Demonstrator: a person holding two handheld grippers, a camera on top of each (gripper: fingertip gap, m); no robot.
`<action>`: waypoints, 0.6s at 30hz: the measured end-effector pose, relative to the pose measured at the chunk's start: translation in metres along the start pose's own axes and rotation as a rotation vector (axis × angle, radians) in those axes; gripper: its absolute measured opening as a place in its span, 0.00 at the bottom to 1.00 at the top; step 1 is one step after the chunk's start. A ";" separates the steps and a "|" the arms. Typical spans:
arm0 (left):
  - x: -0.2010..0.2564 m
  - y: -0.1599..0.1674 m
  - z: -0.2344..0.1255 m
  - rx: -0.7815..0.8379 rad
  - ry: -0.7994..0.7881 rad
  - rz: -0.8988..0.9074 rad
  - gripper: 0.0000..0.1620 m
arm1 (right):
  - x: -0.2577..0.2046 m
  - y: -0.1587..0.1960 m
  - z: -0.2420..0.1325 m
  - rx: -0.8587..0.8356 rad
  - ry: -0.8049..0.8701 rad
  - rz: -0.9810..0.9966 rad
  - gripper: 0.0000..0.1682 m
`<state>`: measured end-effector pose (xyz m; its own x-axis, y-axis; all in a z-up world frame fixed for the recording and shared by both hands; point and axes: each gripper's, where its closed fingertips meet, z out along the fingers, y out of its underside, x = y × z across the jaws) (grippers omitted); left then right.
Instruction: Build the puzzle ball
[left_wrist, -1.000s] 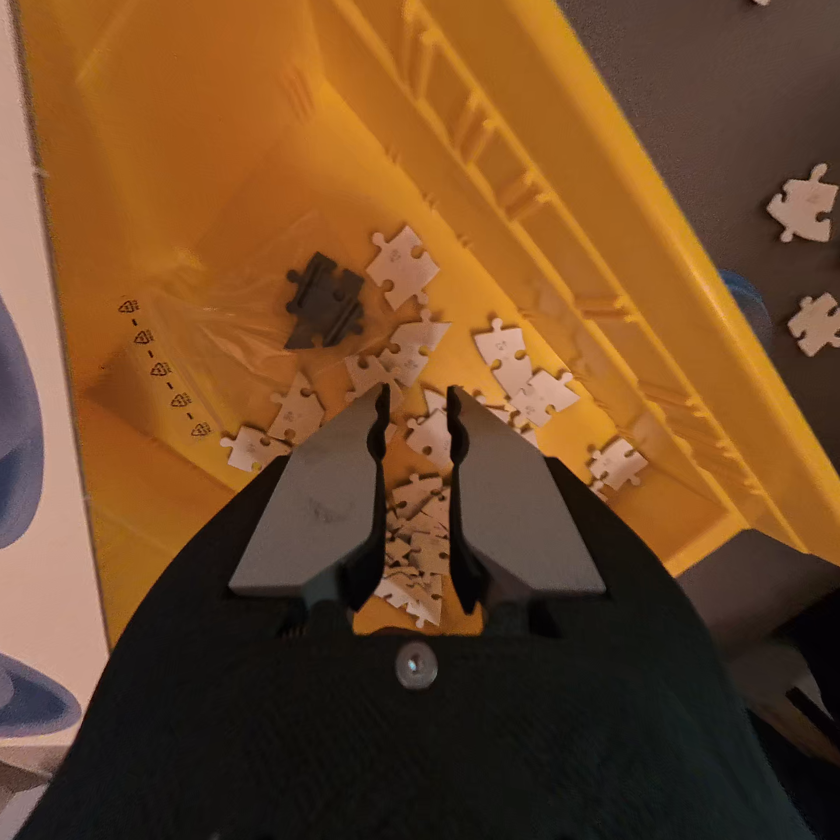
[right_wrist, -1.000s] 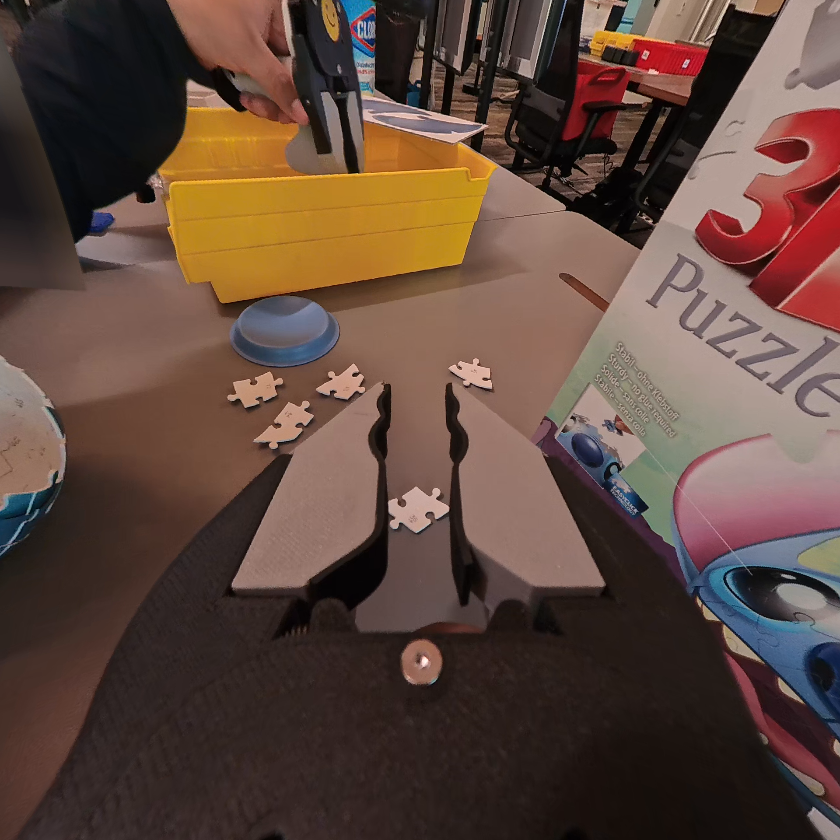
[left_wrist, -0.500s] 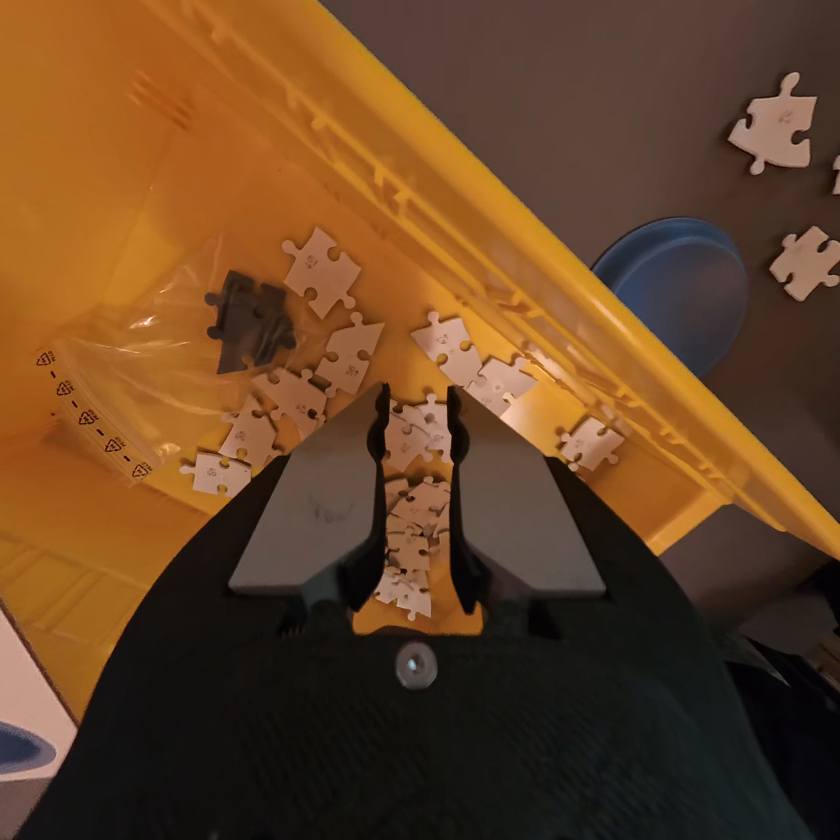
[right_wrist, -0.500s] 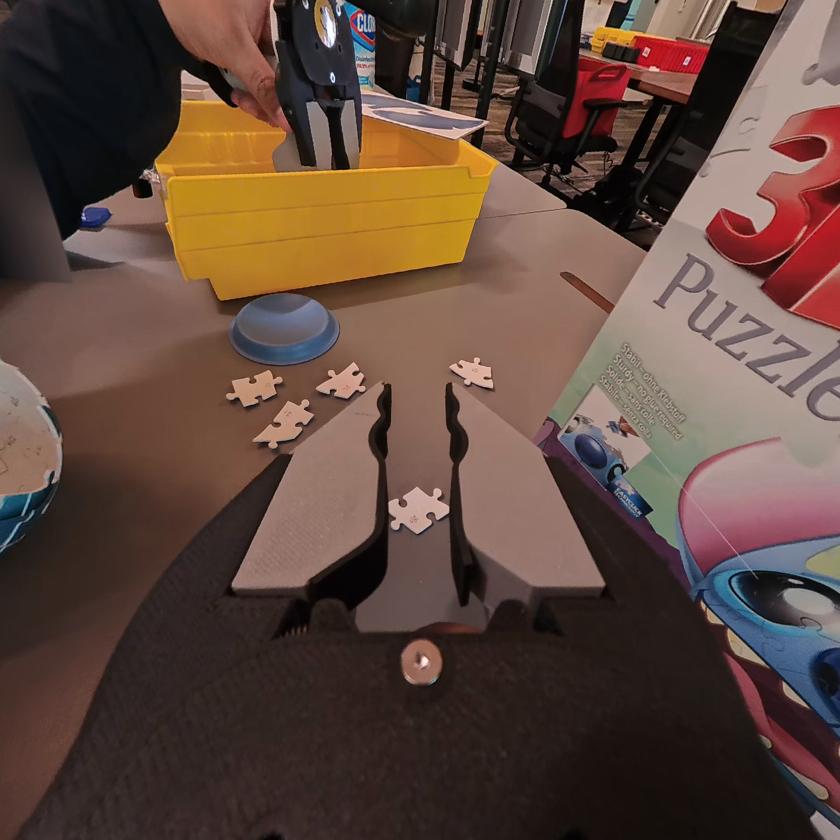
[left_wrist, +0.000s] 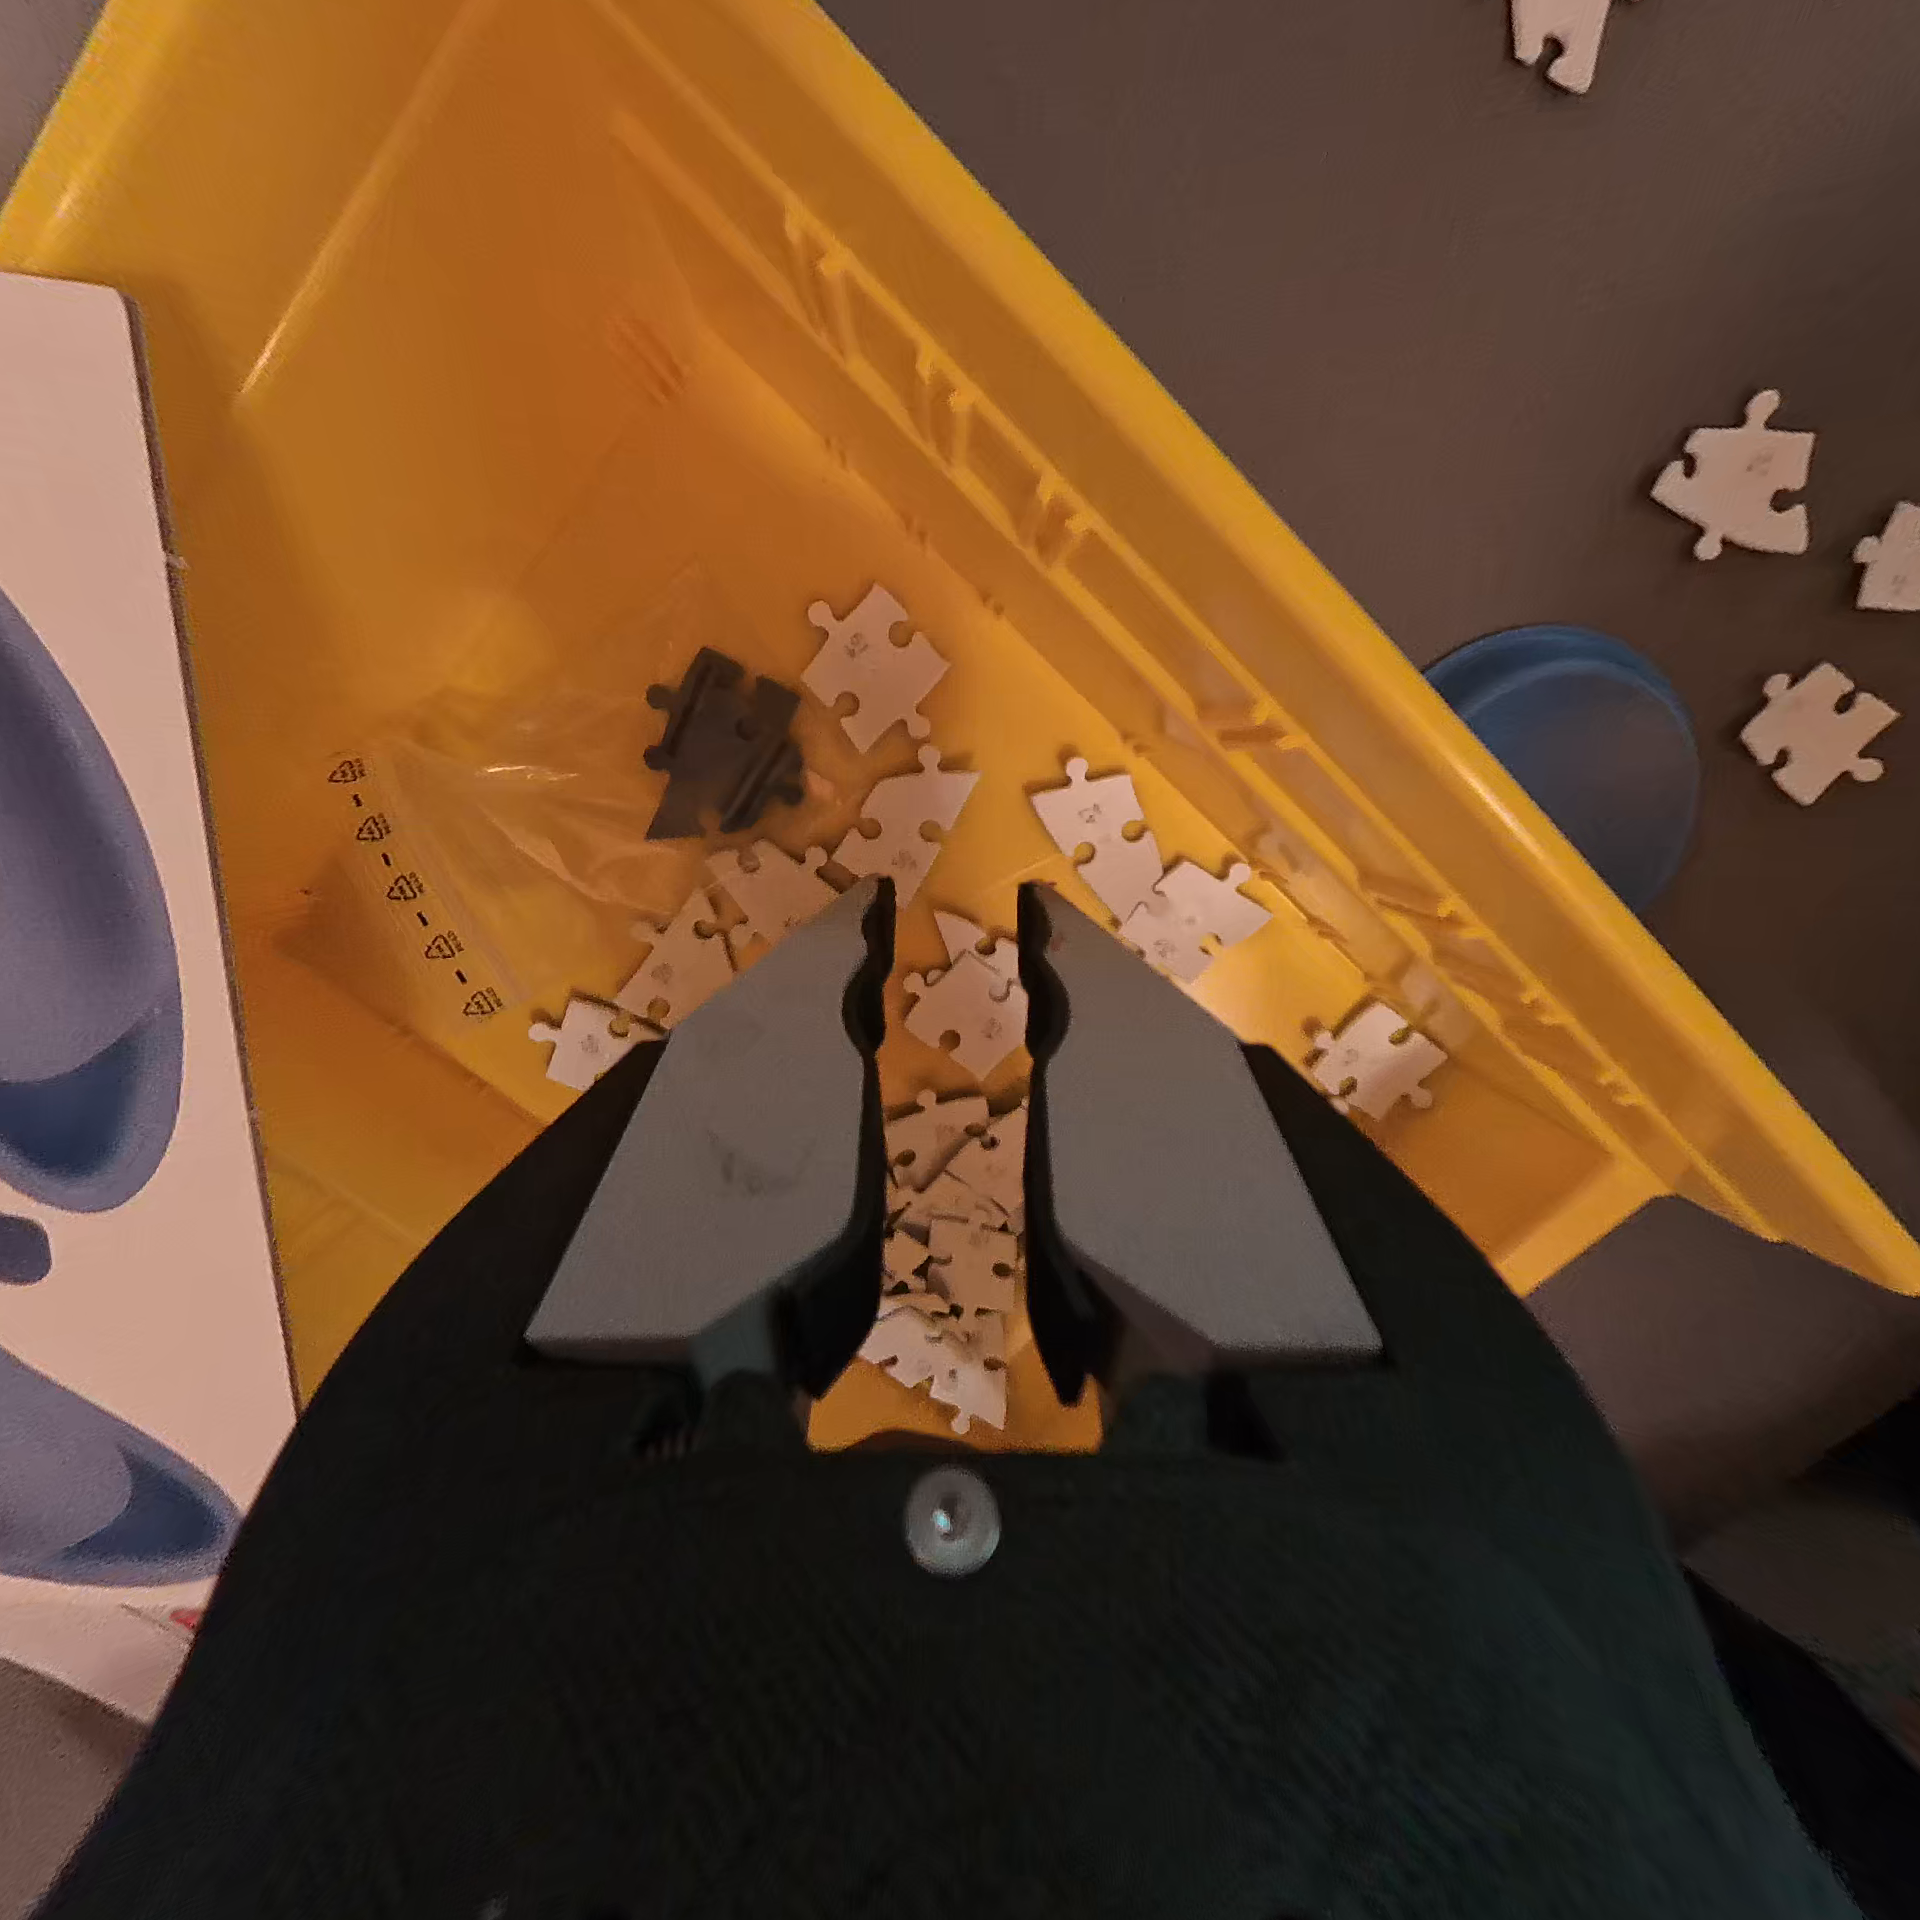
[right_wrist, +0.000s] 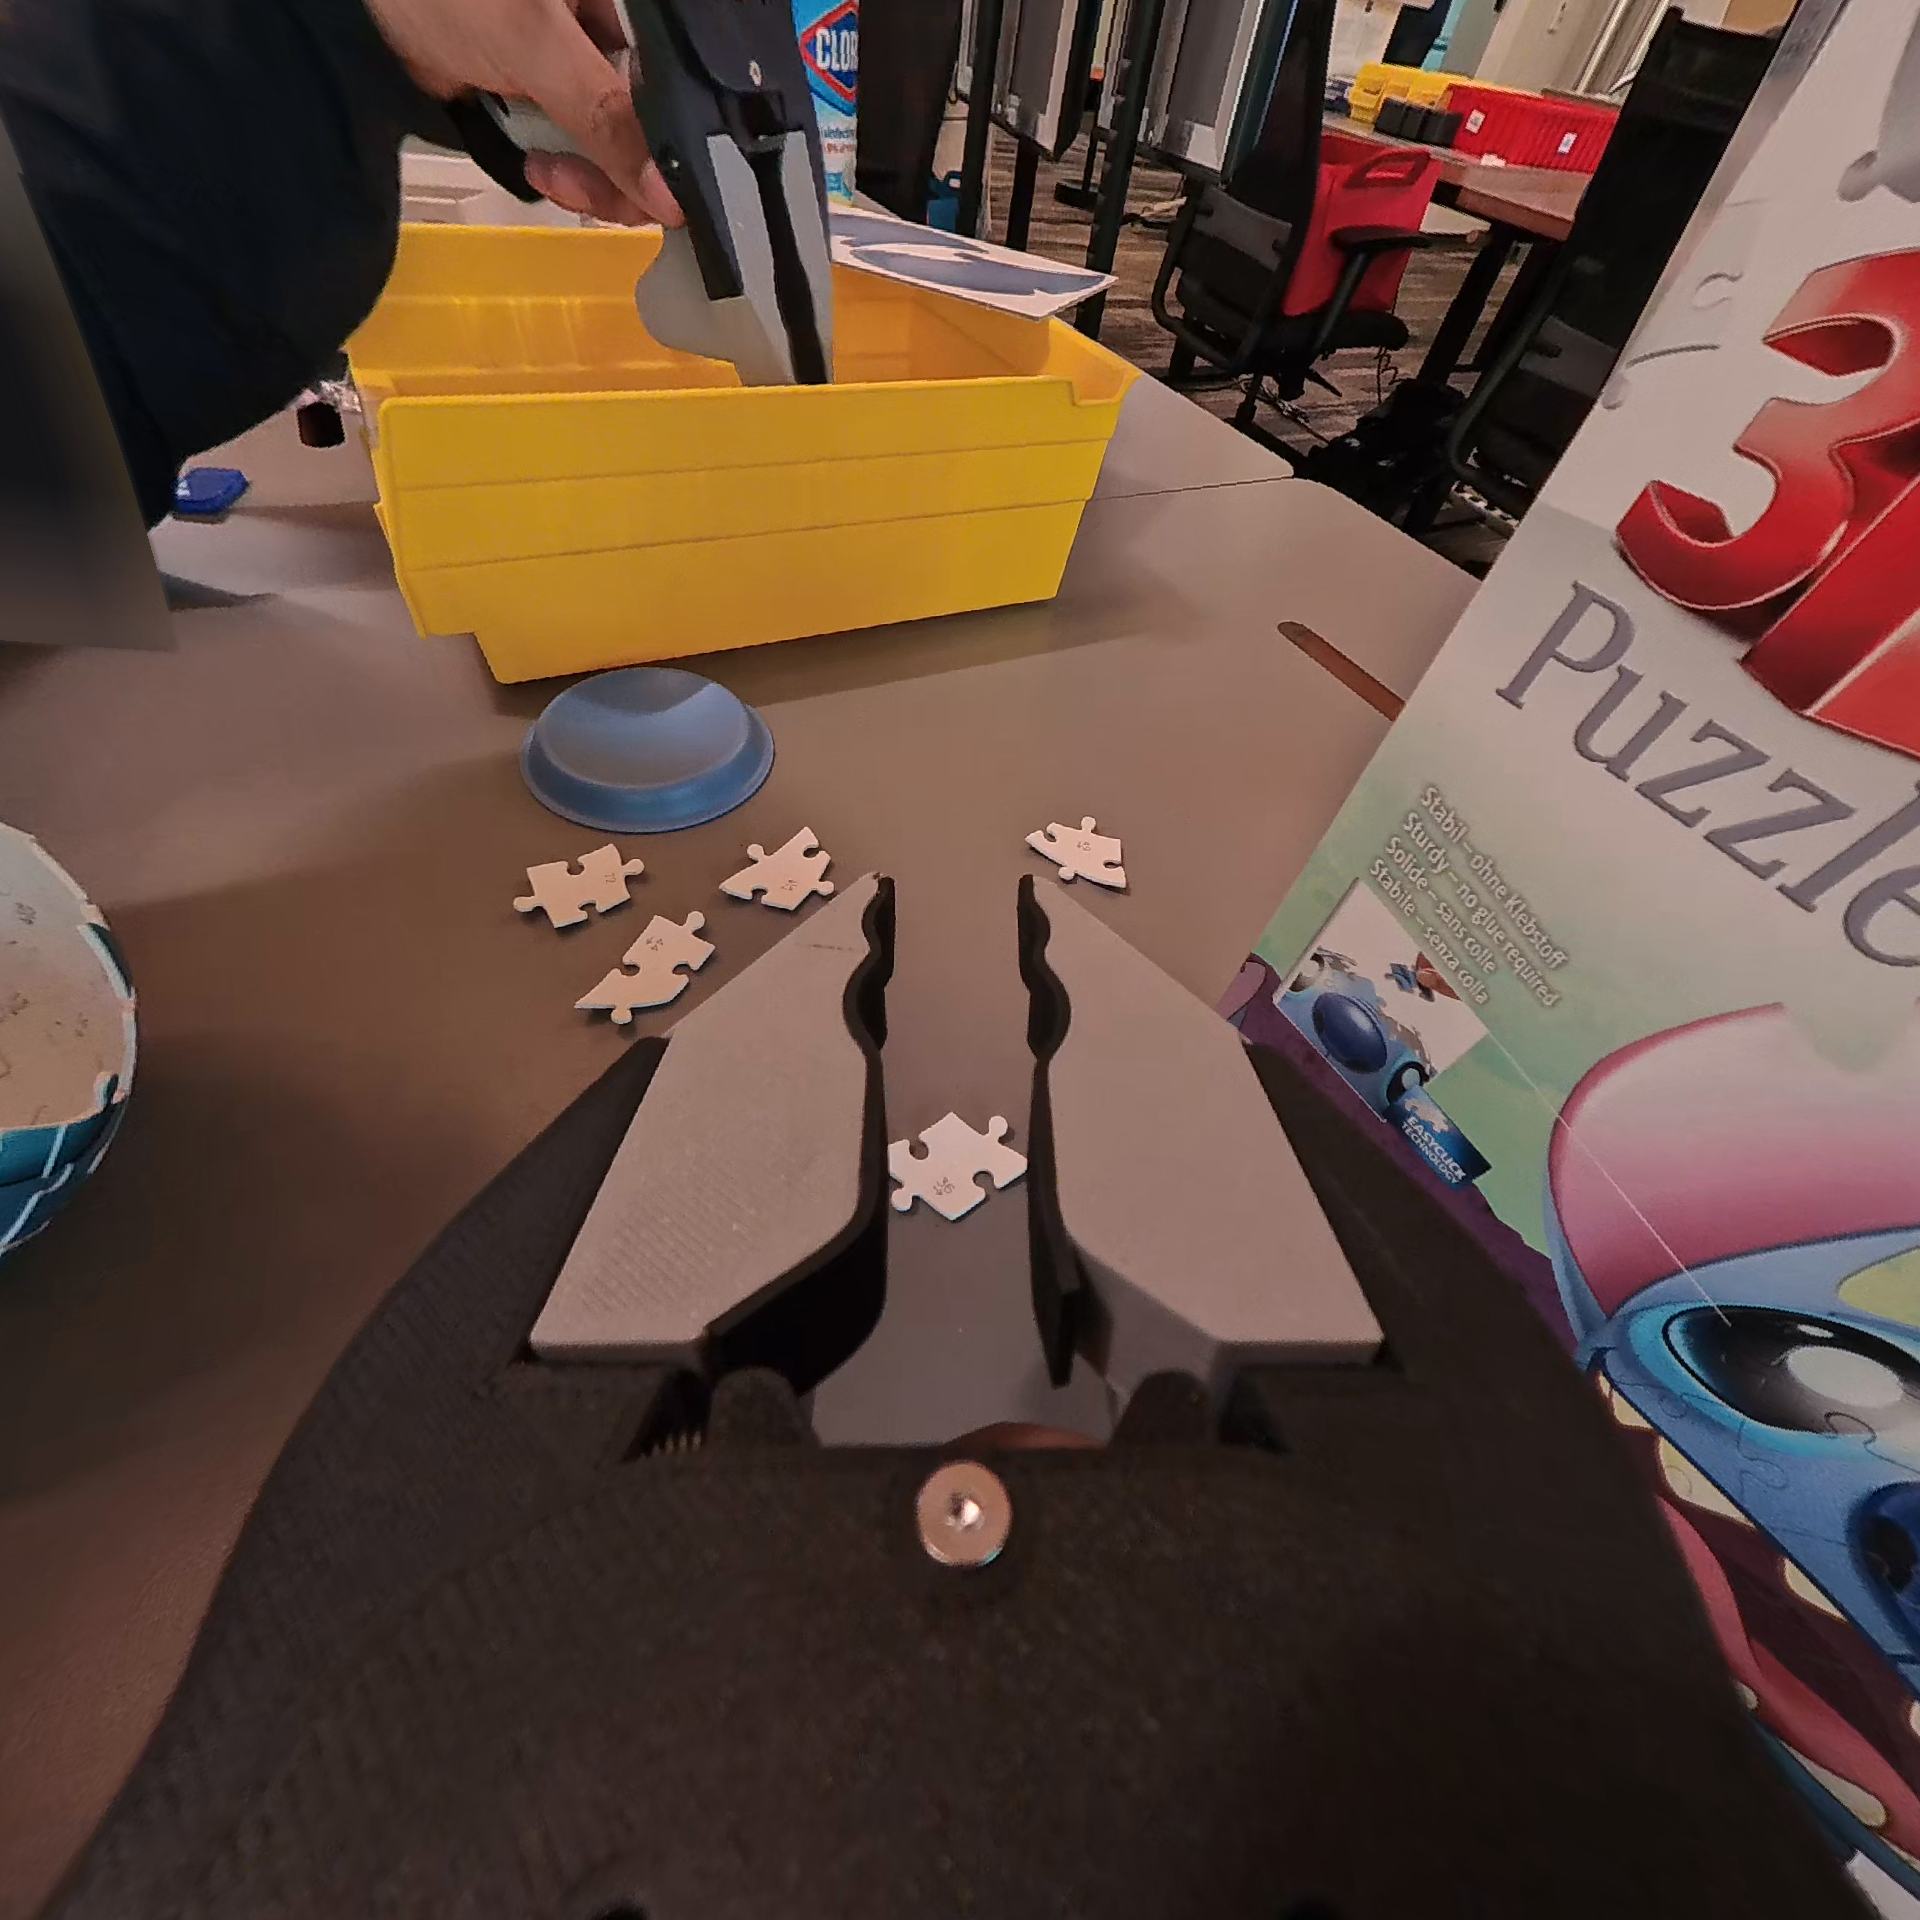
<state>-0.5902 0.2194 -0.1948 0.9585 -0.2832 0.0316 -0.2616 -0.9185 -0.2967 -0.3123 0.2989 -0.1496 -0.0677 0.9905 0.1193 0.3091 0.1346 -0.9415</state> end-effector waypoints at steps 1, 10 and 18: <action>0.000 0.002 0.000 -0.007 -0.003 0.010 0.13 | 0.000 0.000 0.000 -0.001 -0.001 0.000 0.12; 0.006 0.036 0.019 -0.208 0.006 0.039 0.14 | -0.001 0.000 0.000 -0.003 -0.002 -0.003 0.12; -0.010 0.059 0.033 -0.345 -0.056 0.014 0.17 | -0.001 0.000 -0.001 -0.004 -0.003 -0.007 0.12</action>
<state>-0.6114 0.1771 -0.2438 0.9568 -0.2896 -0.0256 -0.2883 -0.9565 0.0437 -0.3110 0.2984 -0.1495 -0.0724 0.9894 0.1256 0.3124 0.1421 -0.9393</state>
